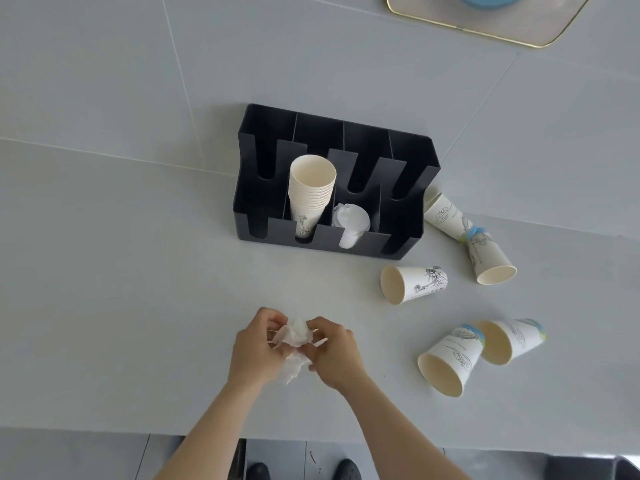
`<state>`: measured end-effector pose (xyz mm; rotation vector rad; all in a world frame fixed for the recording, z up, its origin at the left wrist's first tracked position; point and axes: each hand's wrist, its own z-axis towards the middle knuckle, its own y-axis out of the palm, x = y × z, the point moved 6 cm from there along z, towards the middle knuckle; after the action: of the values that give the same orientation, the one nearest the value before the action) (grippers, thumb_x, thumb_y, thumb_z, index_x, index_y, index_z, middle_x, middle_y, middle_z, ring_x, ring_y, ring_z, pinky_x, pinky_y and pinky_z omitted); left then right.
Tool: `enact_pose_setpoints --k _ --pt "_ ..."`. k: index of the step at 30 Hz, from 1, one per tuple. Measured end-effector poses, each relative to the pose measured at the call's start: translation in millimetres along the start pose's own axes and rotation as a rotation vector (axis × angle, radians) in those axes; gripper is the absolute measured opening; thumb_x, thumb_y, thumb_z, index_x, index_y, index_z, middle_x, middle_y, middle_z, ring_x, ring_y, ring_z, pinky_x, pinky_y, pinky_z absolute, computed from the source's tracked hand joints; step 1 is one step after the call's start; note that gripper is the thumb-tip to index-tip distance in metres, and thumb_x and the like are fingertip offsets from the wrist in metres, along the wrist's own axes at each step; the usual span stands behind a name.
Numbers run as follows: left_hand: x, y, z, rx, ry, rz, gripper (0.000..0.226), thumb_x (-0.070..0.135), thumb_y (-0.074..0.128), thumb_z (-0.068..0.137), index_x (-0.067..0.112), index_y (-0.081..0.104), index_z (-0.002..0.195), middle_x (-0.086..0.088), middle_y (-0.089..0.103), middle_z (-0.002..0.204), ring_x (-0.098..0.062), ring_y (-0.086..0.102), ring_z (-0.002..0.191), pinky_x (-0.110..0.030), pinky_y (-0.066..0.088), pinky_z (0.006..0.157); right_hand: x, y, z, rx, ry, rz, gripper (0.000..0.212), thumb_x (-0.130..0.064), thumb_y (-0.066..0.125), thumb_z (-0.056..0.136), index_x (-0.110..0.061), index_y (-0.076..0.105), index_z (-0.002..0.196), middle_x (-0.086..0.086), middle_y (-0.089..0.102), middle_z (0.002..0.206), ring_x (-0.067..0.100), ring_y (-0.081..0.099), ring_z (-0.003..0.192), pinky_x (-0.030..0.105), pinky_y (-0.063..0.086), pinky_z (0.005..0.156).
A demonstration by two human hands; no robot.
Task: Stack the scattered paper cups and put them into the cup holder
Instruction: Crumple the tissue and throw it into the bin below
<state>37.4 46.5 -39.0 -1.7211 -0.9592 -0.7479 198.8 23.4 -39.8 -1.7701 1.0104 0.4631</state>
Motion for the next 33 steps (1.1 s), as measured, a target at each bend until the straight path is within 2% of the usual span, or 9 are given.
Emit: enact_pose_setpoints --k 5,8,12,16,19,22,28,30,33 --pt "26 6 -15 -0.197 0.198 0.039 0.066 0.008 0.081 0.072 0.045 0.051 0.118 0.023 0.066 0.112 0.001 0.064 0.104 -0.017 0.054 0.08 -9 -27 -4 0.03 0.065 0.211 0.013 -0.011 0.069 0.093 -0.023 0.073 0.094 0.01 0.074 0.093 0.024 0.077 0.06 0.027 0.056 0.054" --pt "31 10 -24 -0.187 0.314 0.215 0.082 0.009 0.079 0.076 0.047 0.036 0.135 0.023 0.059 0.123 -0.003 0.059 0.108 -0.024 0.052 0.088 -15 -35 -7 -0.012 0.088 0.283 0.015 -0.008 0.067 0.092 -0.02 0.075 0.094 0.016 0.075 0.095 0.026 0.078 0.062 0.039 0.062 0.069" --pt "40 -4 -29 0.007 0.401 0.296 0.059 0.018 0.077 0.085 0.04 0.042 0.126 0.019 0.065 0.111 -0.007 0.064 0.092 -0.015 0.047 0.07 -26 -33 -10 -0.161 0.042 0.27 0.024 -0.003 0.057 0.089 -0.016 0.076 0.095 0.017 0.078 0.09 0.03 0.079 0.07 0.049 0.062 0.088" --pt "38 -23 -29 0.099 0.353 0.322 0.036 0.027 0.075 0.087 0.042 0.054 0.111 0.019 0.066 0.094 -0.006 0.059 0.084 -0.013 0.04 0.064 -42 -28 -17 -0.373 -0.012 0.258 0.026 -0.01 0.058 0.088 -0.017 0.078 0.104 0.009 0.078 0.099 0.017 0.073 0.09 0.041 0.061 0.093" --pt "35 -36 -29 0.118 0.294 0.162 0.026 0.023 0.075 0.087 0.039 0.064 0.104 0.019 0.071 0.085 -0.005 0.063 0.075 -0.019 0.045 0.061 -51 -22 -21 -0.446 -0.055 0.222 0.023 -0.023 0.068 0.084 -0.026 0.078 0.105 -0.011 0.066 0.078 0.014 0.063 0.082 0.039 0.057 0.095" --pt "26 -47 -34 0.174 0.193 -0.046 0.019 0.018 0.075 0.086 0.034 0.071 0.096 0.016 0.074 0.085 -0.009 0.069 0.076 -0.028 0.054 0.065 -62 -14 -21 -0.381 -0.117 0.281 0.018 -0.02 0.071 0.087 -0.023 0.079 0.103 -0.003 0.056 0.079 0.016 0.056 0.076 0.038 0.059 0.091" --pt "-4 -74 -56 0.249 0.074 -0.149 0.018 0.017 0.074 0.088 0.033 0.074 0.095 0.022 0.074 0.087 -0.004 0.07 0.081 -0.021 0.055 0.068 -82 24 -29 -0.351 -0.159 0.343 0.008 -0.015 0.075 0.091 -0.018 0.082 0.094 0.006 0.065 0.099 0.029 0.074 0.087 0.029 0.064 0.079" --pt "-21 -88 -68 0.28 0.051 -0.113 0.02 0.018 0.074 0.088 0.035 0.072 0.098 0.026 0.073 0.089 0.0 0.068 0.084 -0.016 0.053 0.069 -89 47 -32 -0.351 -0.157 0.314 0.01 -0.014 0.076 0.091 -0.021 0.082 0.092 0.009 0.068 0.112 0.028 0.076 0.089 0.024 0.063 0.074" --pt "-49 -108 -91 0.303 0.01 -0.078 0.034 0.017 0.072 0.09 0.035 0.059 0.116 0.025 0.072 0.097 -0.003 0.07 0.087 -0.009 0.051 0.071 -98 86 -37 -0.373 -0.19 0.246 0.011 -0.009 0.072 0.093 -0.013 0.082 0.097 0.008 0.076 0.102 0.025 0.075 0.083 0.033 0.066 0.076"
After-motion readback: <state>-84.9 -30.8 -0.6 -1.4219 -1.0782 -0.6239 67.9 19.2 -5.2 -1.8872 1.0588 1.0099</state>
